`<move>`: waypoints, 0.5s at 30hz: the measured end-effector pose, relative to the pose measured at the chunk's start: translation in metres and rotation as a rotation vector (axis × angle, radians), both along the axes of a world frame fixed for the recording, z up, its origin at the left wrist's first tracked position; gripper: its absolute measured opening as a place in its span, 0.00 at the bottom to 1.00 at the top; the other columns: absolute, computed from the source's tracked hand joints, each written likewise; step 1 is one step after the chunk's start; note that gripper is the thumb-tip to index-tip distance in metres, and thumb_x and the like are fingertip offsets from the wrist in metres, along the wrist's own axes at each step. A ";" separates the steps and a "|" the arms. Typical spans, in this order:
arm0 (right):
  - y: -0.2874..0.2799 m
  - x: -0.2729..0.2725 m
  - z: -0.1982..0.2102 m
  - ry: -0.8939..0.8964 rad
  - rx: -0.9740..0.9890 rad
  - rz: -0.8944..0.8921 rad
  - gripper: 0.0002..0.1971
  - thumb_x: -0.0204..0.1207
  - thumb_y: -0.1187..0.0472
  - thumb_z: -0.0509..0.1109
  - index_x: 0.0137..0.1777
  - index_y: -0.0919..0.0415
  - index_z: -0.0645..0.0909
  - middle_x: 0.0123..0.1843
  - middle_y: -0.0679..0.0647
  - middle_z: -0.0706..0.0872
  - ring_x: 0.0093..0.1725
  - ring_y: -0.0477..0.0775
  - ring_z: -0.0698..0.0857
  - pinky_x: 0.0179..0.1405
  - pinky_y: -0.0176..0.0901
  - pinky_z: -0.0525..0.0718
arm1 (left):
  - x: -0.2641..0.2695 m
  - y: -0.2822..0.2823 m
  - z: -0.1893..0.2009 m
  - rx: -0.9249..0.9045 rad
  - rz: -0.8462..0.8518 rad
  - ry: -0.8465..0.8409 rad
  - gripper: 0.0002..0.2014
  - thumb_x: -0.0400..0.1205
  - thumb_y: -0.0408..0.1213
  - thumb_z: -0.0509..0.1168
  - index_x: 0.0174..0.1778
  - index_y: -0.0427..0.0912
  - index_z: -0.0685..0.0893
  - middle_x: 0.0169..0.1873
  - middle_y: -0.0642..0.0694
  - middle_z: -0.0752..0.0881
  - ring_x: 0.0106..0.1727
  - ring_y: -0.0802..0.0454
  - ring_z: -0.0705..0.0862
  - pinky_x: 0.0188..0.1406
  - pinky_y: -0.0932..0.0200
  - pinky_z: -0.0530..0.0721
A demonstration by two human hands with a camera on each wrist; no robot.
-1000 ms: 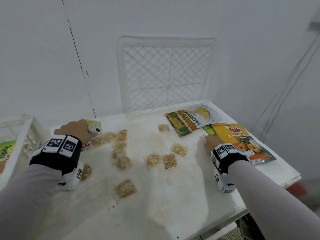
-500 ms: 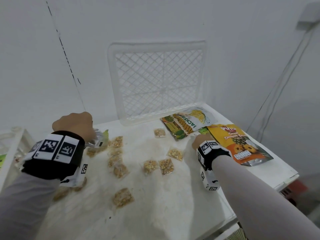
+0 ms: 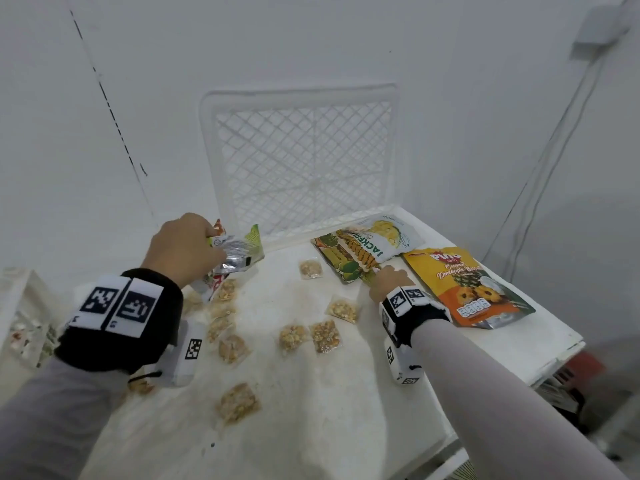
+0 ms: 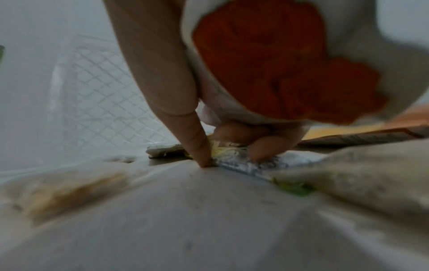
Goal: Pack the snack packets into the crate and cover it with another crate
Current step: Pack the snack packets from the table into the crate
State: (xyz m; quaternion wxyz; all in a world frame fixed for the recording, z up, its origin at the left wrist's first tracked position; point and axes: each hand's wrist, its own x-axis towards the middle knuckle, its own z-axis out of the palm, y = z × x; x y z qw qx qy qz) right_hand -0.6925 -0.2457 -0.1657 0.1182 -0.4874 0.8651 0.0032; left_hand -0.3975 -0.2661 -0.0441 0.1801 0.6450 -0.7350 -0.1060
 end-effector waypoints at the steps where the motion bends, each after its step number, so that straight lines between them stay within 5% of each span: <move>1: -0.001 -0.002 0.000 0.009 0.017 0.044 0.20 0.81 0.64 0.58 0.72 0.66 0.67 0.69 0.63 0.72 0.70 0.65 0.70 0.66 0.52 0.75 | -0.003 0.000 -0.003 -0.004 -0.015 0.023 0.04 0.73 0.33 0.71 0.38 0.37 0.85 0.27 0.45 0.81 0.36 0.42 0.82 0.29 0.59 0.71; 5: -0.003 -0.003 0.009 -0.060 0.031 0.126 0.16 0.80 0.63 0.59 0.66 0.66 0.74 0.66 0.64 0.79 0.68 0.64 0.74 0.59 0.45 0.76 | -0.011 0.002 -0.012 0.022 -0.050 0.083 0.12 0.74 0.35 0.72 0.50 0.32 0.86 0.44 0.32 0.87 0.47 0.37 0.84 0.41 0.55 0.77; 9: 0.000 -0.001 0.010 -0.107 -0.029 0.104 0.18 0.79 0.57 0.66 0.65 0.67 0.72 0.64 0.63 0.80 0.64 0.62 0.80 0.52 0.42 0.77 | -0.014 0.007 -0.008 0.037 -0.079 0.108 0.10 0.73 0.34 0.73 0.27 0.40 0.82 0.21 0.44 0.76 0.27 0.50 0.76 0.24 0.62 0.67; 15: 0.008 0.012 0.025 -0.106 -0.108 0.129 0.14 0.77 0.66 0.66 0.62 0.69 0.76 0.61 0.63 0.82 0.61 0.60 0.82 0.54 0.42 0.80 | -0.001 0.009 0.020 0.069 -0.127 0.189 0.11 0.73 0.35 0.73 0.27 0.38 0.81 0.23 0.45 0.75 0.26 0.53 0.73 0.25 0.61 0.66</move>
